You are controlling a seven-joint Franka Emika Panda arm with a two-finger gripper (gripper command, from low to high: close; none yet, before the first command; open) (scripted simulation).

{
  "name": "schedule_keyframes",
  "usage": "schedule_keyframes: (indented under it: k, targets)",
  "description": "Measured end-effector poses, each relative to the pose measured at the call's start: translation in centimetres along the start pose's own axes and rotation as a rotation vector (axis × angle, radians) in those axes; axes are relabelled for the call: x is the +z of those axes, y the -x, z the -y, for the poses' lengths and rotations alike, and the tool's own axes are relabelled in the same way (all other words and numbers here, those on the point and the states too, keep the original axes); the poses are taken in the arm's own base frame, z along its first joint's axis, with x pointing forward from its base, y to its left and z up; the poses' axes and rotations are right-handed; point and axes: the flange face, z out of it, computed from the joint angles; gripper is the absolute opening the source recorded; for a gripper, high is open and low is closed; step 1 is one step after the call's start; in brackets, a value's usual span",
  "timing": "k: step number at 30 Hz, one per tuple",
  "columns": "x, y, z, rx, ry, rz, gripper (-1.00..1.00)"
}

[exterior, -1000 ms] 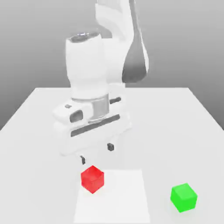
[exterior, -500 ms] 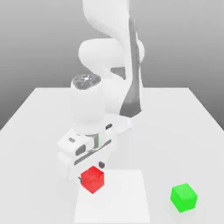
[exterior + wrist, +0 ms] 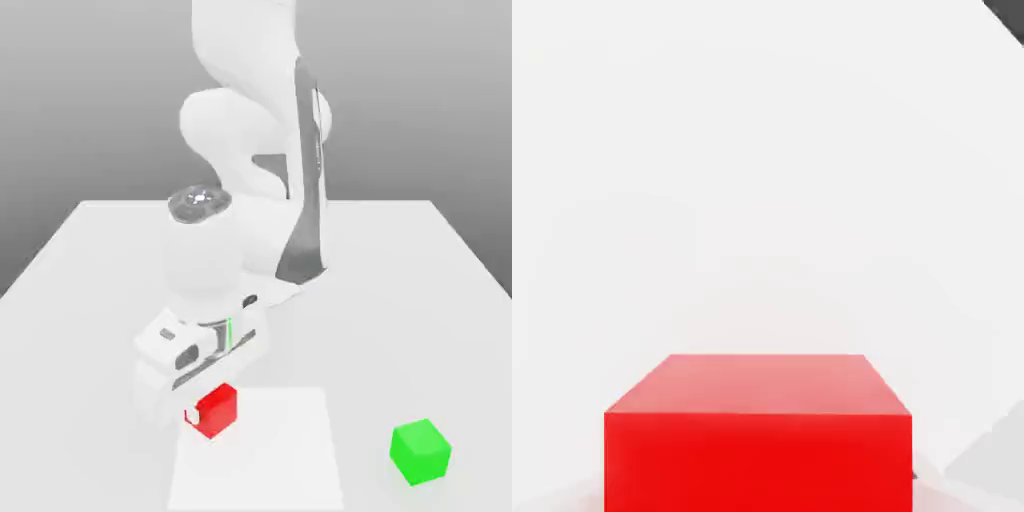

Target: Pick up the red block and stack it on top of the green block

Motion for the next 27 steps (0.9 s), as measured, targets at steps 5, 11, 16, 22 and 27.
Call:
schedule_keyframes:
  k: [5,11,16,22,27]
  targets:
    - [-2.3,-0.1,0.0,0.001,0.000,-0.001,-1.00]
    - [-4.2,0.2,0.0,-0.006,-0.002,0.010,-1.00]
    - [-5.5,-2.6,1.1,-0.148,0.009,0.010,-1.00]
    - [-6.6,-5.1,17.1,-0.649,0.002,0.011,-1.00]
    - [-2.0,-6.5,25.8,-0.937,-0.008,0.009,1.00]
